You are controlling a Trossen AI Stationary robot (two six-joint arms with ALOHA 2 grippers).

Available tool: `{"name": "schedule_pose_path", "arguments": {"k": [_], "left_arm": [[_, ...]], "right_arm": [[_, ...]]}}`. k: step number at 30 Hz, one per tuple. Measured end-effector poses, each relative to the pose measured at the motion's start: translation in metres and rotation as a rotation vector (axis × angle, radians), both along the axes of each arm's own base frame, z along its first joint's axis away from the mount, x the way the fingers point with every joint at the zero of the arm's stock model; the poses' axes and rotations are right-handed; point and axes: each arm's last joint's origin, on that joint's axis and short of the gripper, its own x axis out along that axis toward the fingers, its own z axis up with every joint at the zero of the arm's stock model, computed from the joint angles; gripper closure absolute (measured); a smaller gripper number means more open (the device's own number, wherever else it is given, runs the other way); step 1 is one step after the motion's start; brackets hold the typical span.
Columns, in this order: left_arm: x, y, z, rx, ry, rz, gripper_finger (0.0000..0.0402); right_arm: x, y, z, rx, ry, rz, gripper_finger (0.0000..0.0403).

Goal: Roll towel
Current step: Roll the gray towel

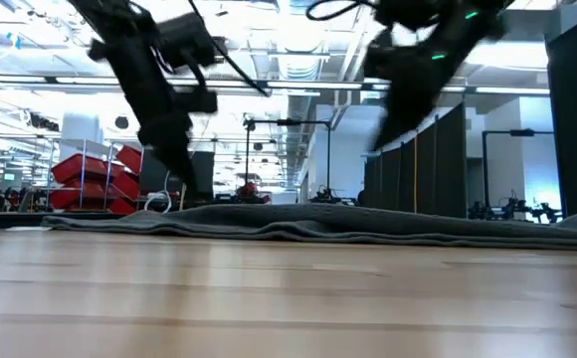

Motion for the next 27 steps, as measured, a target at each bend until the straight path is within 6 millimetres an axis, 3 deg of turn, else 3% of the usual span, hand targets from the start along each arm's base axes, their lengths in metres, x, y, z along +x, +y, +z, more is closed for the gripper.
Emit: {"name": "schedule_pose_path", "arguments": {"k": [5, 10, 16, 19, 23, 27], "left_arm": [[-0.031, 0.001, 0.006, -0.008, -0.058, 0.121, 0.032], [-0.043, 0.011, -0.029, -0.05, -0.064, 0.188, 0.032], [-0.037, 0.013, -0.068, -0.08, -0.043, 0.173, 0.032], [-0.027, 0.015, -0.08, -0.07, -0.039, 0.158, 0.032], [-0.02, 0.017, -0.09, -0.077, -0.031, 0.132, 0.032], [-0.021, 0.016, -0.089, -0.083, -0.027, 0.125, 0.032]], "right_arm": [[0.036, -0.049, -0.022, 0.052, -0.114, -0.024, 0.0297], [0.083, -0.071, -0.044, 0.018, -0.035, 0.037, 0.0263], [0.124, -0.103, -0.036, -0.02, -0.073, 0.017, 0.0246], [0.145, -0.114, -0.044, 0.056, -0.021, 0.018, 0.0246], [0.169, -0.115, -0.054, 0.123, 0.047, 0.034, 0.0246], [0.178, -0.12, -0.054, 0.138, 0.046, 0.022, 0.0246]]}}
